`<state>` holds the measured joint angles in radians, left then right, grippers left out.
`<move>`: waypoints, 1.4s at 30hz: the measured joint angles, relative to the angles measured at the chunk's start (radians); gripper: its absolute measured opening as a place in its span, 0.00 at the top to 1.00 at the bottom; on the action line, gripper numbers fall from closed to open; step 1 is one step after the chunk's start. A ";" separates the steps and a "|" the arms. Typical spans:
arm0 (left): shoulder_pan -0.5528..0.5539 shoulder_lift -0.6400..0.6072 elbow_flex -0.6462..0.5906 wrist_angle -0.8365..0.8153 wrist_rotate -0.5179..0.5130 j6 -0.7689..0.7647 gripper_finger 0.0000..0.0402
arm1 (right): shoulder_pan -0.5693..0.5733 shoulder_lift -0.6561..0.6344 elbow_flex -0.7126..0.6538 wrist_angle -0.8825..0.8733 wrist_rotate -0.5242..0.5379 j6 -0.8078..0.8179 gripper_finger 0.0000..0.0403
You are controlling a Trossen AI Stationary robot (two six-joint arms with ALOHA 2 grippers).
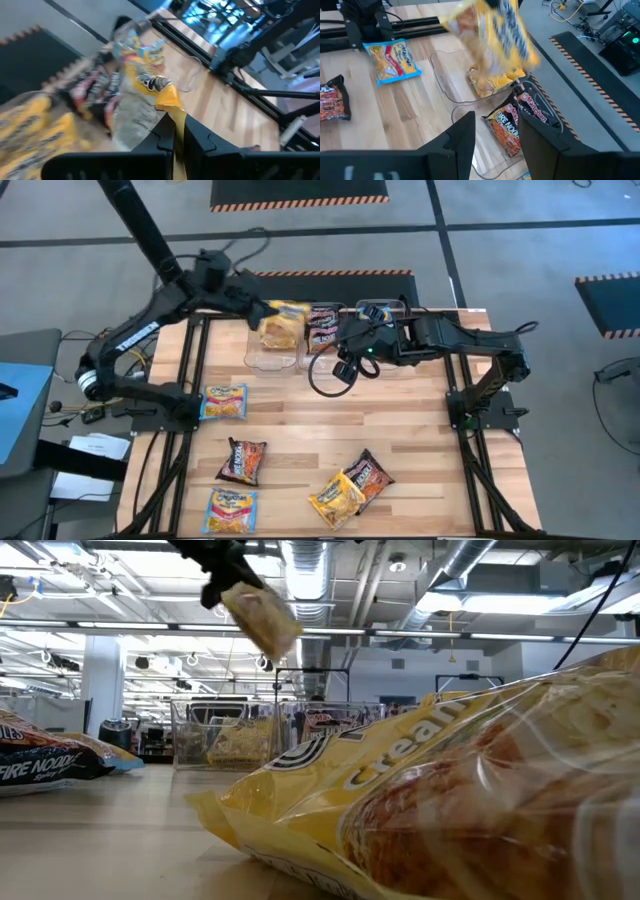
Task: Sort Maruchan noodles
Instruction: Put the yellow noodle pack in the left transparent bin
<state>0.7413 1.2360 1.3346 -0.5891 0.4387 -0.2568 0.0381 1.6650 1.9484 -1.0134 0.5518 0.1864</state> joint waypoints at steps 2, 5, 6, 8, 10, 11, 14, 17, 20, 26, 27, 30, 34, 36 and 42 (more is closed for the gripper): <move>0.032 -0.036 0.000 -0.010 -0.003 0.020 1.00 | -0.006 0.000 0.000 0.000 0.000 -0.006 0.58; 0.085 -0.080 0.000 -0.030 -0.018 0.038 1.00 | -0.017 0.000 0.000 -0.001 -0.002 -0.033 0.58; 0.098 -0.093 0.000 -0.031 -0.024 0.042 1.00 | -0.024 0.000 0.000 -0.002 -0.002 -0.039 0.58; 0.117 -0.112 0.000 -0.026 -0.027 0.039 1.00 | -0.037 0.000 0.000 -0.003 -0.001 -0.059 0.58; 0.132 -0.122 0.000 -0.029 -0.033 0.035 1.00 | -0.053 0.001 0.000 -0.003 -0.001 -0.078 0.58; 0.136 -0.126 -0.001 -0.029 -0.035 0.036 1.00 | -0.060 0.001 0.000 -0.003 -0.001 -0.088 0.58; 0.138 -0.148 -0.048 0.005 -0.035 0.024 1.00 | -0.086 0.001 0.000 -0.004 -0.002 -0.124 0.58; 0.138 -0.176 -0.167 0.102 -0.034 -0.038 1.00 | -0.114 0.001 0.000 -0.004 -0.002 -0.157 0.58; 0.138 -0.205 -0.303 0.287 0.000 -0.135 1.00 | -0.139 0.001 0.000 -0.004 -0.002 -0.170 0.58; 0.137 -0.219 -0.521 0.566 0.044 -0.250 1.00 | -0.183 0.001 0.000 -0.027 -0.002 -0.172 0.58; 0.137 -0.221 -0.544 0.591 0.044 -0.257 1.00 | -0.191 0.001 0.000 -0.037 -0.002 -0.172 0.58; 0.137 -0.221 -0.604 0.628 0.027 -0.263 1.00 | -0.208 0.002 0.000 -0.066 -0.002 -0.171 0.58; 0.137 -0.221 -0.658 0.671 -0.004 -0.251 1.00 | -0.225 0.002 0.000 -0.092 -0.002 -0.169 0.58; 0.137 -0.217 -0.682 0.697 -0.013 -0.257 1.00 | -0.230 0.002 0.000 -0.094 -0.002 -0.169 0.58; 0.136 -0.158 -0.691 0.747 -0.011 -0.262 1.00 | -0.238 0.002 0.000 -0.105 -0.003 -0.169 0.58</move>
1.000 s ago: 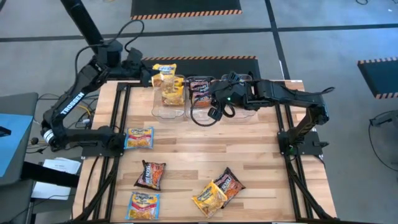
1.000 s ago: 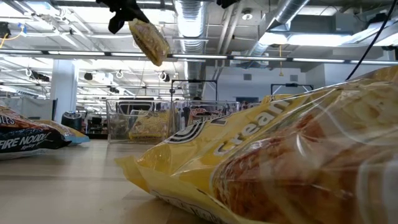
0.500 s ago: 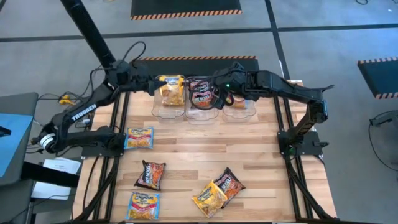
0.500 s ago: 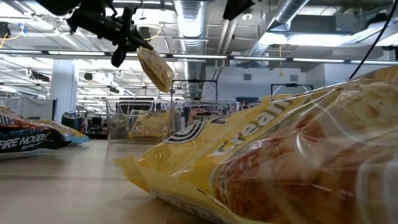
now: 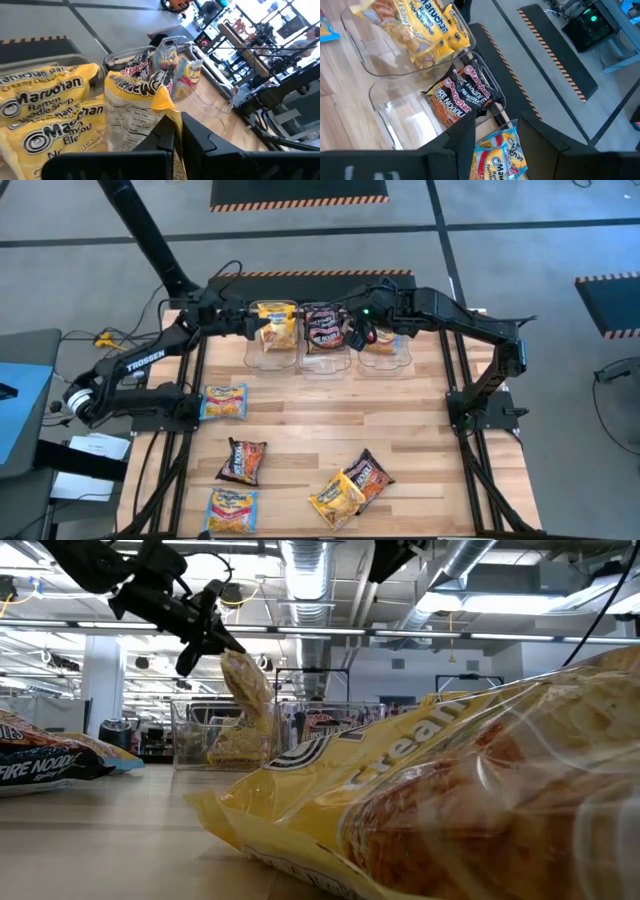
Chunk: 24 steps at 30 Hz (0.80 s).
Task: Sort Maruchan noodles
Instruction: Put the yellow noodle pack in the left transparent bin
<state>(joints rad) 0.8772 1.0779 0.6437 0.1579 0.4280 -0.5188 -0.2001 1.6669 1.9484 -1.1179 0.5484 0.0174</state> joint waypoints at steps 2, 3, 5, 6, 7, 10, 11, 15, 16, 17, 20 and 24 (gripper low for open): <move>0.000 0.023 0.000 0.023 0.011 -0.001 1.00 | -0.004 0.000 0.000 -0.001 0.000 0.000 0.58; 0.000 0.035 0.000 0.029 0.006 0.005 1.00 | -0.006 0.000 0.000 -0.001 0.000 0.000 0.58; 0.000 0.058 0.000 0.016 -0.022 0.024 1.00 | -0.008 0.000 0.000 -0.004 0.000 0.000 0.58; 0.000 0.071 0.000 0.009 -0.028 0.029 1.00 | -0.012 0.000 0.000 -0.006 0.000 0.000 0.58; 0.000 0.084 -0.001 0.007 -0.031 0.033 1.00 | -0.013 0.000 0.000 -0.007 0.000 0.000 0.58; 0.000 0.122 -0.001 0.017 -0.035 0.041 1.00 | -0.013 0.000 0.000 -0.008 0.000 0.000 0.58; 0.000 0.136 -0.001 0.019 -0.041 0.039 1.00 | -0.013 0.000 0.000 -0.008 0.000 -0.001 0.58; 0.000 0.178 -0.001 0.017 -0.060 0.018 1.00 | -0.013 0.000 -0.001 -0.015 0.000 -0.001 0.58; 0.000 0.184 -0.001 0.017 -0.061 0.013 1.00 | -0.013 0.000 -0.001 -0.017 0.000 -0.001 0.58; 0.000 0.188 -0.001 0.017 -0.068 0.007 1.00 | -0.013 0.000 -0.001 -0.020 0.000 0.000 0.58; 0.000 0.192 -0.001 0.016 -0.091 -0.003 1.00 | -0.018 0.000 -0.001 -0.032 0.000 0.000 0.58; 0.002 0.192 -0.001 0.010 -0.119 -0.024 0.99 | -0.019 0.000 -0.001 -0.037 0.000 0.000 0.58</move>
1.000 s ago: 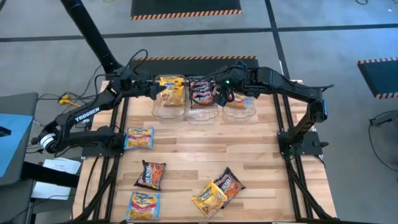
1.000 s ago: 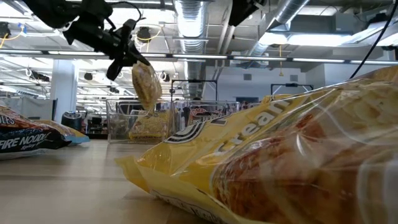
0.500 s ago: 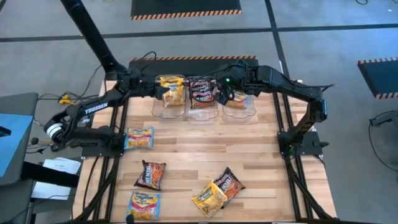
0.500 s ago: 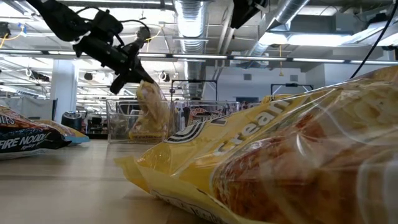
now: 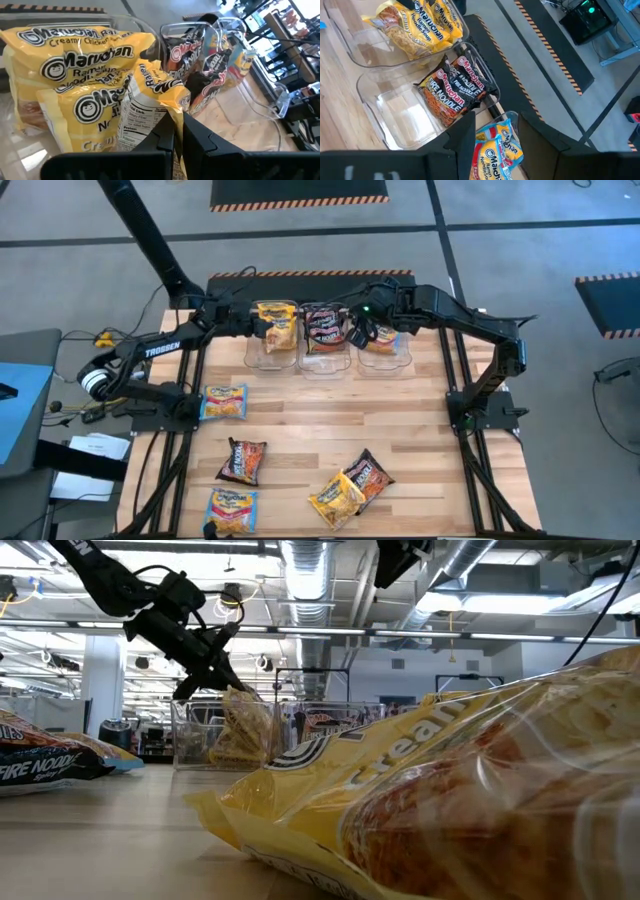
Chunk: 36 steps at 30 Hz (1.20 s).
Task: Sort Maruchan noodles
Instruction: Put the yellow noodle pack in the left transparent bin
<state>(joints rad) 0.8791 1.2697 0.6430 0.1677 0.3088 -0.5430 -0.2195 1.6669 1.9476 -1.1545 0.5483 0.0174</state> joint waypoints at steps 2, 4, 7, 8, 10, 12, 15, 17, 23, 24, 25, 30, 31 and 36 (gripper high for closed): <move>0.000 0.000 0.000 -0.002 -0.001 0.003 0.97 | 0.000 0.000 0.000 -0.001 0.000 0.000 0.58; 0.000 0.000 0.000 -0.002 -0.001 0.004 0.93 | 0.001 0.000 0.000 -0.002 0.000 0.000 0.58; 0.004 0.000 0.000 -0.004 -0.002 0.007 0.87 | 0.001 0.000 0.000 -0.002 0.000 0.000 0.58; 0.007 0.000 0.000 -0.009 -0.002 0.007 0.85 | 0.001 0.000 0.000 -0.002 0.000 0.000 0.58; 0.012 0.000 0.000 -0.031 -0.007 0.016 0.80 | 0.001 0.000 0.000 -0.002 0.000 0.000 0.58; 0.023 0.000 0.001 -0.077 -0.009 0.026 0.76 | 0.001 0.000 0.000 -0.002 0.000 0.000 0.58; 0.038 0.000 0.000 -0.166 -0.003 0.025 0.71 | 0.001 0.000 0.000 -0.003 0.000 0.000 0.58; 0.043 0.000 0.000 -0.214 -0.008 0.039 0.68 | 0.001 0.000 0.000 -0.003 0.000 0.000 0.58; 0.053 0.000 0.000 -0.241 -0.018 0.067 0.63 | 0.001 0.000 0.000 -0.003 0.000 0.000 0.58; 0.053 0.000 0.000 -0.240 -0.017 0.064 0.63 | 0.001 0.000 0.000 -0.003 0.000 0.000 0.58; 0.053 0.000 0.001 -0.239 -0.011 0.060 0.63 | 0.001 0.000 0.000 -0.003 -0.001 0.000 0.58; 0.052 -0.006 0.000 -0.237 0.026 0.053 0.62 | 0.001 0.000 0.000 -0.003 -0.001 0.000 0.58; 0.052 -0.010 0.000 -0.231 0.027 0.053 0.62 | 0.001 0.000 0.000 -0.003 -0.001 0.000 0.58; 0.067 -0.047 0.000 -0.207 0.027 0.059 0.62 | 0.001 0.000 0.000 -0.003 -0.001 0.000 0.58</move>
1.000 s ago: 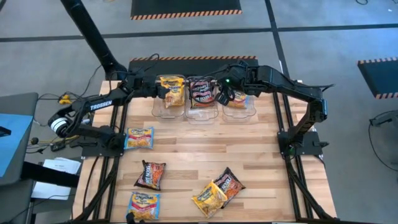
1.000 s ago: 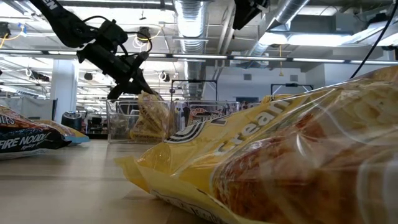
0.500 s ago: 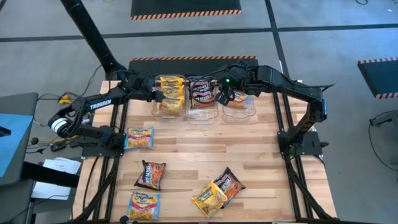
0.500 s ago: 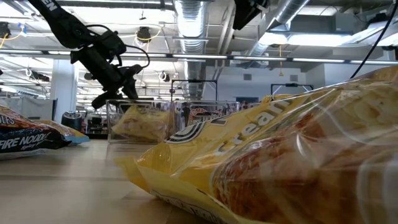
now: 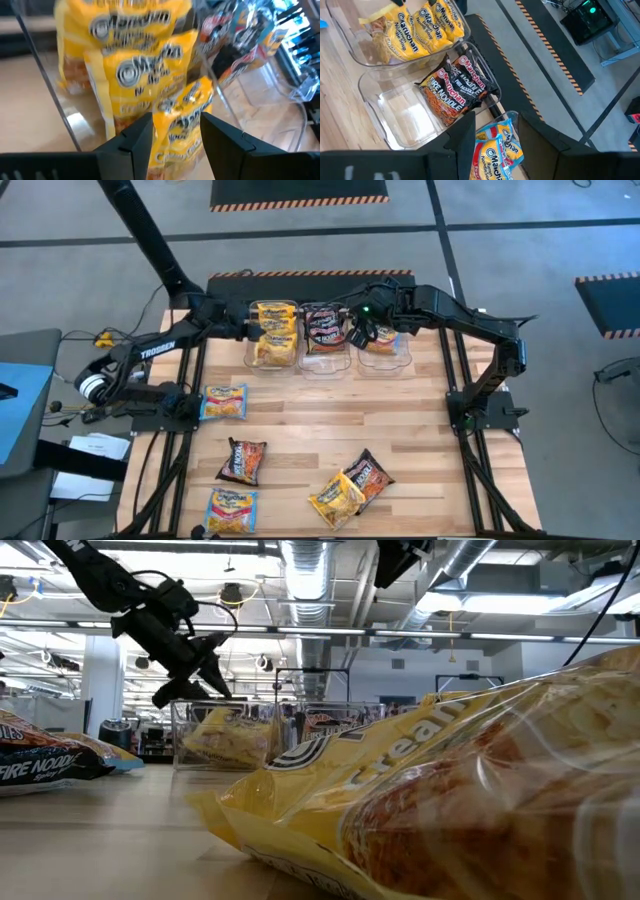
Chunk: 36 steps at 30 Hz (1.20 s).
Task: Sort Maruchan noodles
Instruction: Put the yellow noodle pack in the left transparent bin, then put the black noodle pack in the middle transparent bin
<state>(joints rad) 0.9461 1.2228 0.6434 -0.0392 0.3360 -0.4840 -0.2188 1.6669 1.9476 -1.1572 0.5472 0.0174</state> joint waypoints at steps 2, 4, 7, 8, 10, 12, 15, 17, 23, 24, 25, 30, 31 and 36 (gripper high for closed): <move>0.015 -0.019 0.000 0.006 0.000 0.005 0.62 | 0.000 0.000 0.000 0.000 0.000 0.000 0.58; 0.030 -0.042 0.000 0.009 0.008 0.001 0.62 | 0.000 0.000 0.000 0.000 0.000 0.000 0.58; 0.041 -0.080 0.000 0.023 0.092 0.004 0.62 | 0.000 0.000 0.000 0.000 0.000 0.000 0.58; 0.041 -0.091 0.000 0.029 0.136 0.004 0.62 | 0.000 0.000 0.000 0.000 0.000 0.000 0.58; 0.029 -0.113 0.000 0.046 0.217 0.002 0.62 | 0.000 0.000 0.000 0.000 0.000 0.000 0.58; 0.002 -0.127 0.001 0.050 0.260 0.001 0.62 | 0.000 0.000 0.000 0.000 0.000 0.000 0.58; -0.048 -0.137 0.001 0.047 0.256 -0.012 0.62 | 0.000 0.000 0.000 0.001 0.000 0.000 0.58; -0.077 -0.137 0.001 0.049 0.234 -0.014 0.62 | 0.000 0.000 0.000 0.002 0.000 0.000 0.58; -0.123 -0.137 0.059 -0.050 0.208 0.016 0.62 | 0.000 0.000 0.000 0.002 -0.030 0.004 0.58; -0.125 -0.137 0.088 -0.095 0.208 0.040 0.62 | 0.000 0.000 0.000 0.002 -0.037 0.011 0.58; -0.128 -0.137 0.123 -0.150 0.207 0.069 0.62 | 0.000 0.000 0.000 0.002 -0.046 0.020 0.58; -0.148 -0.137 0.304 -0.422 0.169 0.243 0.62 | 0.005 0.000 0.000 -0.004 -0.118 0.071 0.58; -0.152 -0.137 0.342 -0.470 0.154 0.274 0.62 | 0.009 0.000 0.000 -0.009 -0.144 0.084 0.58; -0.172 -0.137 0.484 -0.623 0.102 0.354 0.62 | 0.040 0.000 0.000 -0.084 -0.287 0.152 0.56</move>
<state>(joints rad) 0.7737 1.0859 1.1269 -0.6619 0.4381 -0.1302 -0.1793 1.6669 1.9476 -1.2414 0.2605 0.1693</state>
